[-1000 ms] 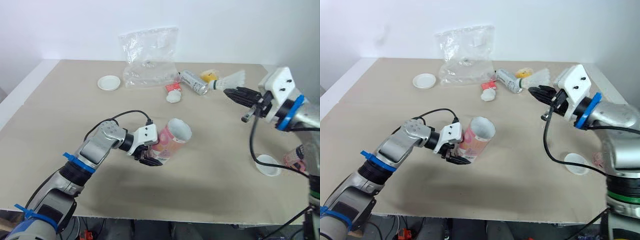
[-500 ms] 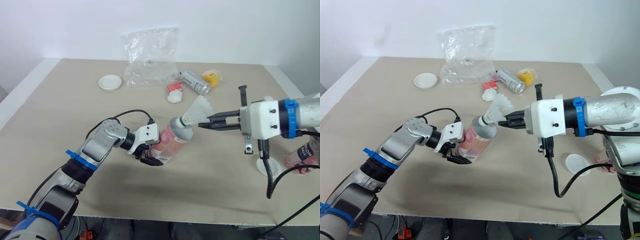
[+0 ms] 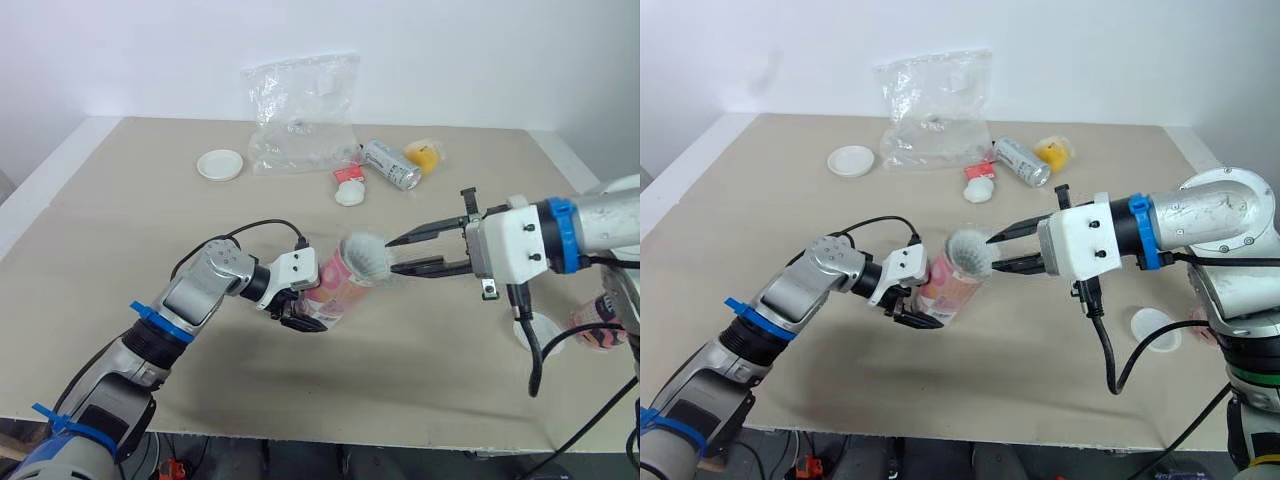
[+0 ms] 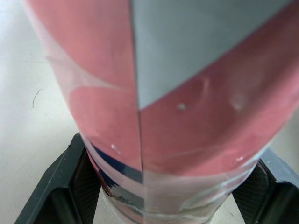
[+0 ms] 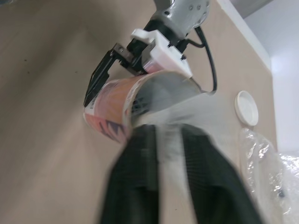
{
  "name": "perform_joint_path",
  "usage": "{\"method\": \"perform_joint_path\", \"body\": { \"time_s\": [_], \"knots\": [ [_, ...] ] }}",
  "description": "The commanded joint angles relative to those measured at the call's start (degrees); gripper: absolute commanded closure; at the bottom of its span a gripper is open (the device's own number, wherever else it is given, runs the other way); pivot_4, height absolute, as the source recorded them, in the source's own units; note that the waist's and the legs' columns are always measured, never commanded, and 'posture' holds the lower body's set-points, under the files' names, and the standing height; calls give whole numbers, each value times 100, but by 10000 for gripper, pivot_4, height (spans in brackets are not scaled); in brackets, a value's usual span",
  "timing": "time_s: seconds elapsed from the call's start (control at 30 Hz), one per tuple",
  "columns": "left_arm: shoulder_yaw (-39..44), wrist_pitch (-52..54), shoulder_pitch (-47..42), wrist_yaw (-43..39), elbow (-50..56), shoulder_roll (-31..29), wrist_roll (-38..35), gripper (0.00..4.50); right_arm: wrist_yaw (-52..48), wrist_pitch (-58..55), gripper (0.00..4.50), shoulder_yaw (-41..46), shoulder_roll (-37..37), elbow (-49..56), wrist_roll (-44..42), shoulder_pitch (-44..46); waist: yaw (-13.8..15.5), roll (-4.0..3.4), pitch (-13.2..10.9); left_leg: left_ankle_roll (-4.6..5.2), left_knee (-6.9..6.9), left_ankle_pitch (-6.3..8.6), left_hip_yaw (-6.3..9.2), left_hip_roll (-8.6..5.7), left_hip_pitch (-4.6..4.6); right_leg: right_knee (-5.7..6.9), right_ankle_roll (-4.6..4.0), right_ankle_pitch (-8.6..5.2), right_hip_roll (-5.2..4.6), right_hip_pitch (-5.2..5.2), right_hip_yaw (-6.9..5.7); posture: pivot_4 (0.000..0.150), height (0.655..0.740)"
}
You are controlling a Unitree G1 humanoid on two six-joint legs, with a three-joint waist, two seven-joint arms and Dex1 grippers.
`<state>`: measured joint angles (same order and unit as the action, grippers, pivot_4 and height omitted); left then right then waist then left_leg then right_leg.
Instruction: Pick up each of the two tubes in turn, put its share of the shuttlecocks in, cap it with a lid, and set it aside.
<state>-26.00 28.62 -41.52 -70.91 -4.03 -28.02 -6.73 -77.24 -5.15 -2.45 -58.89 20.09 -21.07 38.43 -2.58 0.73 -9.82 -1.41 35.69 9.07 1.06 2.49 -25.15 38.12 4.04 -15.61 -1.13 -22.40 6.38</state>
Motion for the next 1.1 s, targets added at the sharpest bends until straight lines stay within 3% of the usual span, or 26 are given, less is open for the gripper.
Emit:
{"method": "perform_joint_path", "body": {
  "time_s": [0.03, 0.07, 0.2, 0.3, 0.47, 0.8, 0.83, 0.87, 0.9, 1.1],
  "knots": [
    [-52, -3, 12, 86, -117, -6, 145, 10894, 39, -454, 19028, 274, -41, 251, -462, 106, 1, 0, 0, 0, 0, 0, 0, 0, 0, 0, 0, 0, -1, 1, 0, 1500, 7400],
    [-61, -28, 2, 80, -131, -3, 153, 10894, 176, -777, 14061, 420, -36, 265, -715, 117, 1, 0, 0, 0, 0, 0, -1, -1, 0, 0, 0, 0, -2, 1, 1, 1500, 7400],
    [-90, -134, -43, 50, -198, -5, 192, 10894, 566, -2054, 2002, 911, -201, 137, -1563, 250, 8, 0, 0, 0, 1, 0, 0, -1, -1, 0, -2, 1, -3, 1, 0, 1500, 7400],
    [-160, -273, -95, 13, -250, -28, 273, 10894, 755, -2886, 2002, 1093, -293, -58, -2027, 318, 9, 0, 0, 0, 2, 0, -1, -2, -1, 0, -3, 2, -7, 2, 0, 1500, 7400],
    [-234, -420, -208, -50, -341, 7, 363, 10894, 601, -2870, 2002, 648, -186, -446, -1657, 588, 6, 0, 0, 1, 3, 0, -7, -1, 3, 0, -6, 6, -8, -2, 0, 1500, 7400],
    [-254, -268, -359, -289, -252, -5, 350, 10894, -793, -2083, 30688, -1369, 323, -862, -199, 1911, 1, -1, -1, 1, -4, 0, -20, 1, -19, 3, 19, 12, -9, -35, 3, 1500, 7400],
    [-248, -233, -365, -311, -232, -4, 331, 10894, -958, -2011, 35870, -1560, 373, -959, -29, 2043, -1, -1, -1, 1, -5, 0, -18, 1, -24, 5, 20, 13, -7, -42, 3, 1500, 7400],
    [-241, -204, -369, -324, -217, 0, 322, 10894, -1082, -1933, 37860, -1712, 418, -1061, 129, 2143, -1, -1, -1, 1, -6, 0, -18, 2, -25, 6, 19, 12, -6, -45, 2, 1500, 7400],
    [-237, -186, -368, -330, -207, 4, 323, 10894, -1198, -1775, 43738, -1838, 450, -1173, 310, 2215, -1, -1, -1, 1, -8, 0, -18, 4, -25, 7, 17, 12, -4, -49, 2, 1500, 7400],
    [-228, -88, -319, -340, -94, 1, 313, 10894, -1522, -1382, 44645, -2290, 667, -1506, 794, 2462, 0, -1, -1, 0, -10, 1, -17, 5, -29, 7, 15, 10, -2, -53, 1, 1500, 7400]
  ]
}}
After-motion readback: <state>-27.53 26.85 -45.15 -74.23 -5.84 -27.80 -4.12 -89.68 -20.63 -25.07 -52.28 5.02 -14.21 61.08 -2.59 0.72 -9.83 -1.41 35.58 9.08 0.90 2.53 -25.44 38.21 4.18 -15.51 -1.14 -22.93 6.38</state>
